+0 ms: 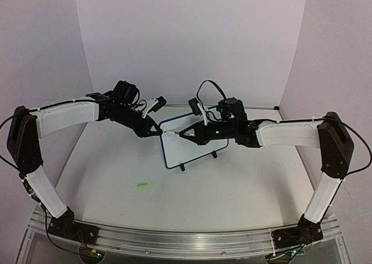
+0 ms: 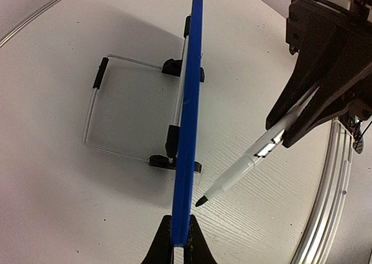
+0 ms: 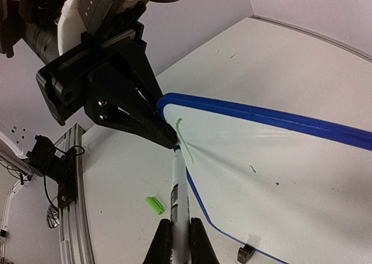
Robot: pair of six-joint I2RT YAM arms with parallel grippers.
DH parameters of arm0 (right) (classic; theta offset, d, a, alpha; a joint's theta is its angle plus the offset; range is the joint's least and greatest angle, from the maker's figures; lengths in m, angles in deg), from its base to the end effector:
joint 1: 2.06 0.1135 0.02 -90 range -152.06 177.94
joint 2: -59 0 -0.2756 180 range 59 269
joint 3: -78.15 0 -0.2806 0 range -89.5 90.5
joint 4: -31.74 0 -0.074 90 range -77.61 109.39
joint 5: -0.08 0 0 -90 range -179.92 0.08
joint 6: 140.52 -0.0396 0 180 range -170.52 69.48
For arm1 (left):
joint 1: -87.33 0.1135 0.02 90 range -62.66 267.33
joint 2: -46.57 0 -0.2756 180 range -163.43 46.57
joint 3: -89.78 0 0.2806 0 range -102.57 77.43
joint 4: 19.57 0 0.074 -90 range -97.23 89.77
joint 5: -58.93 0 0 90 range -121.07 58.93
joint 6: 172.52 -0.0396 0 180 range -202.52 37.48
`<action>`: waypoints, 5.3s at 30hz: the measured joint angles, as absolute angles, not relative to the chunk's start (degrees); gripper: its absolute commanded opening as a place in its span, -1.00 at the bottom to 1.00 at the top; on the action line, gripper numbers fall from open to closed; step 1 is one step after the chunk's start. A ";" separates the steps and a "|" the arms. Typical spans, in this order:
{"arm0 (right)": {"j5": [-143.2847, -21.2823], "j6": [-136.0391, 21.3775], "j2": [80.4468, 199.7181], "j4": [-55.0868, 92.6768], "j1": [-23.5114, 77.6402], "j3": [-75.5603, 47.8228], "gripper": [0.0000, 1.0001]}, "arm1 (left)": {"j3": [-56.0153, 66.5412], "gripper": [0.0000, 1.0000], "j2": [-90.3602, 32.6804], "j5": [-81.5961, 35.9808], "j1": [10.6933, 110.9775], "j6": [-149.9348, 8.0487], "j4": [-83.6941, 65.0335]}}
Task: Write a sentence on the whiteboard
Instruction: Write on the whiteboard with the whiteboard marker without the cap.
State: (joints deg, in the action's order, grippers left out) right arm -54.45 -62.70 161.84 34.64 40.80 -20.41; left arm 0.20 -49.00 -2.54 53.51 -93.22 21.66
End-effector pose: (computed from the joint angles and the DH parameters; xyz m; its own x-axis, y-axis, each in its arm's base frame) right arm 0.3093 0.3184 0.2461 -0.4293 -0.1640 -0.8881 -0.8867 0.2632 0.3801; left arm 0.3215 -0.2382 0.2787 -0.4583 0.5034 -0.7325 0.8585 0.4640 -0.2184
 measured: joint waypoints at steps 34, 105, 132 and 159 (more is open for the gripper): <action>-59.32 -62.77 161.80 35.47 41.49 -21.50 -1.00 | 0.20 -1.00 -49.00 -2.69 53.51 -93.22 21.66; -62.72 -63.67 159.18 38.03 41.38 -25.93 -1.00 | 0.18 -1.00 -49.00 -2.71 53.25 -93.55 21.66; -60.31 -64.28 159.11 38.78 41.35 -28.82 -1.00 | 0.20 -1.00 -49.00 -2.73 53.21 -93.68 21.66; -55.40 -66.72 157.84 42.91 37.66 -28.66 -1.00 | 0.20 -1.00 -49.00 -2.75 53.16 -93.76 21.66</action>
